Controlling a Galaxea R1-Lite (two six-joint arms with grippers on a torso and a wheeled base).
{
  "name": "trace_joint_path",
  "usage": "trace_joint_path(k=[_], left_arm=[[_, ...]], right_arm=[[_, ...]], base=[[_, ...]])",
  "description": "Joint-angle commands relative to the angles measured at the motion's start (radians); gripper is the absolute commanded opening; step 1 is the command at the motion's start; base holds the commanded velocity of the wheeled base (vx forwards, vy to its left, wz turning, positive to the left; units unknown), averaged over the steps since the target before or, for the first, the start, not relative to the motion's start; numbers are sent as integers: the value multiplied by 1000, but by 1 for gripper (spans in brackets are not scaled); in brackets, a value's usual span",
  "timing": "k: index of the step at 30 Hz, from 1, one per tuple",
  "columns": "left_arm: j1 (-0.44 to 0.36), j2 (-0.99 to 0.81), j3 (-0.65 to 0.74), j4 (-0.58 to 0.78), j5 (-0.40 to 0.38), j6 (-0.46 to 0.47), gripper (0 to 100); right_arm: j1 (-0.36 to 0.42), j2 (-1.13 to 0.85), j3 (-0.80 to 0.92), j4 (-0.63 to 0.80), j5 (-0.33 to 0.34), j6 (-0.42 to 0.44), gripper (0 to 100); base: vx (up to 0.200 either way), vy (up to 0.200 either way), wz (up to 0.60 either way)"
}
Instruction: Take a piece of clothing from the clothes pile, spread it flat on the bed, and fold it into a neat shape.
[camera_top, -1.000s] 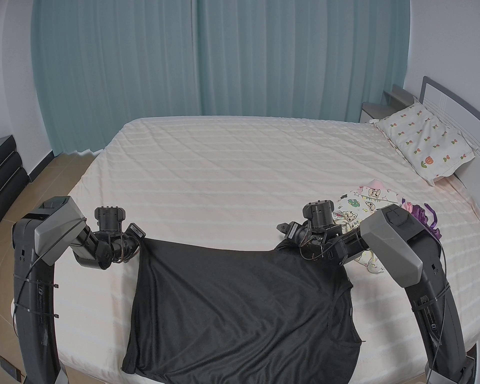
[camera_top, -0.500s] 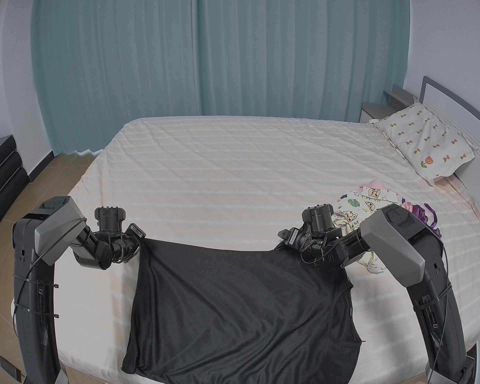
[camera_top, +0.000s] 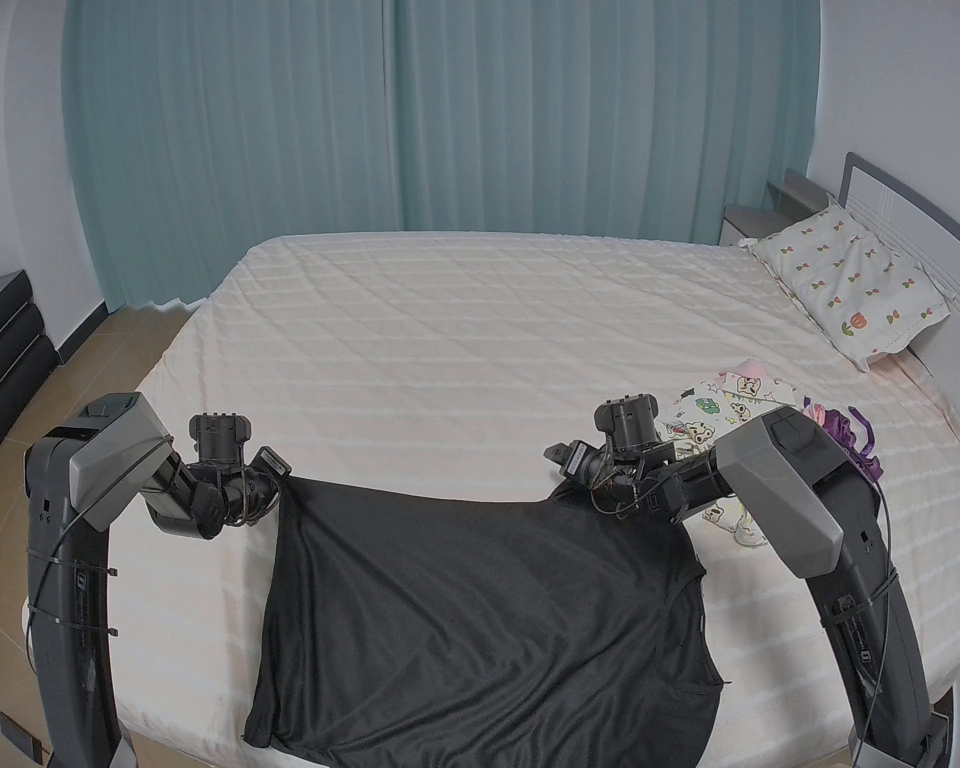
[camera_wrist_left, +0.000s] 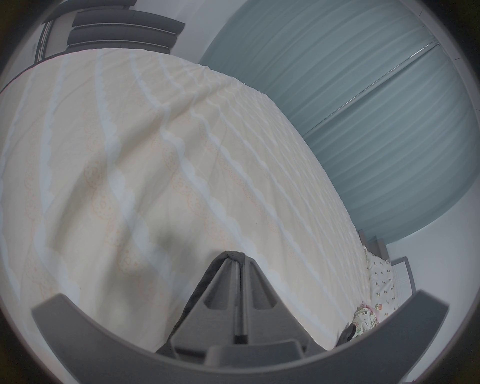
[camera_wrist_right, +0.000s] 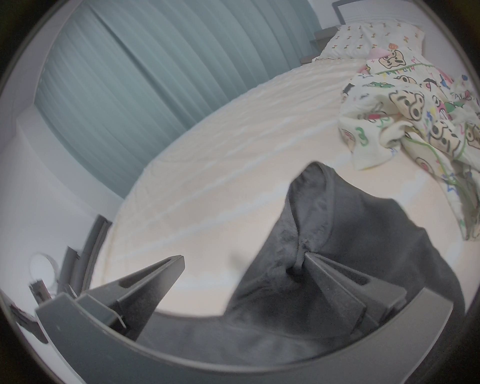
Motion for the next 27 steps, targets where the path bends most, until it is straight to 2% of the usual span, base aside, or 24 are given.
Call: trace_joint_path(k=[1,2,7,13,17,18,21,27], left_arm=[[1,1,2,0,0,1,0],[1,1,2,0,0,1,0],[1,1,2,0,0,1,0],[1,1,2,0,0,-1,0],[1,1,0,0,0,-1,0],[1,1,-2,0,0,-1,0],[1,1,-2,0,0,-1,0],[1,1,-2,0,0,-1,0]], right_arm=[[17,78,-215,-76,38,239,100],[11,90,-233,-87,40,267,100],[-17,112,-233,-187,32,264,100],[-53,118,-233,-185,28,193,100],[-92,84,-178,-191,26,114,100],[-105,66,-140,-196,26,61,100],[-136,27,-57,-197,31,-26,100],[-179,-8,16,-190,58,-106,100]], base=[[0,0,0],[0,0,0],[0,0,0],[0,0,0],[0,0,0],[0,0,0],[0,0,0],[0,0,0]])
